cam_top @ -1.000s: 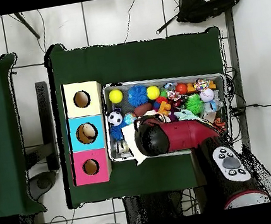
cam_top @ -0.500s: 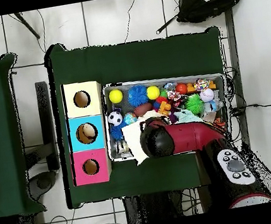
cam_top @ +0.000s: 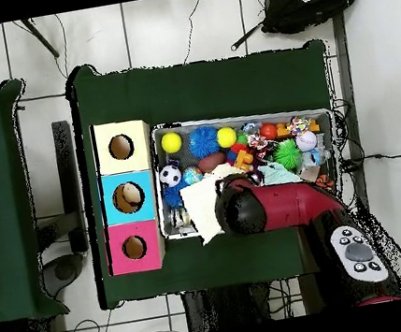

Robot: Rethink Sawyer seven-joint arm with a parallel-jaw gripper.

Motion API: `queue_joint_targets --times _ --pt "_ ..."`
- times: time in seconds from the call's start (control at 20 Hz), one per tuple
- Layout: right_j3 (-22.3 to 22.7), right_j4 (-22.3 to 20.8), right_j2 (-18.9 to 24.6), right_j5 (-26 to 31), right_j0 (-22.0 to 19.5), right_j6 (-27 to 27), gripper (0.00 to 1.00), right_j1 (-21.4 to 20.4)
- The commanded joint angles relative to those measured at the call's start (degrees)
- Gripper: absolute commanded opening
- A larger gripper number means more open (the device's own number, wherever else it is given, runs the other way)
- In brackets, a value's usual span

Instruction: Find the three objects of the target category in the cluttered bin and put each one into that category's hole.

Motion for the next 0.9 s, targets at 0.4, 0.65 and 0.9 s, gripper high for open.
queue_joint_targets --times 0.4,0.65,0.9 --pt "0.4 -3.3 0.2 -5.6 -1.3 5.8 1.00 5.3" --pt "1.5 -3.3 1.1 -7.3 -2.5 5.2 0.00 6.4" --pt "2.5 -3.7 2.4 -7.8 -3.9 4.4 0.00 6.1"
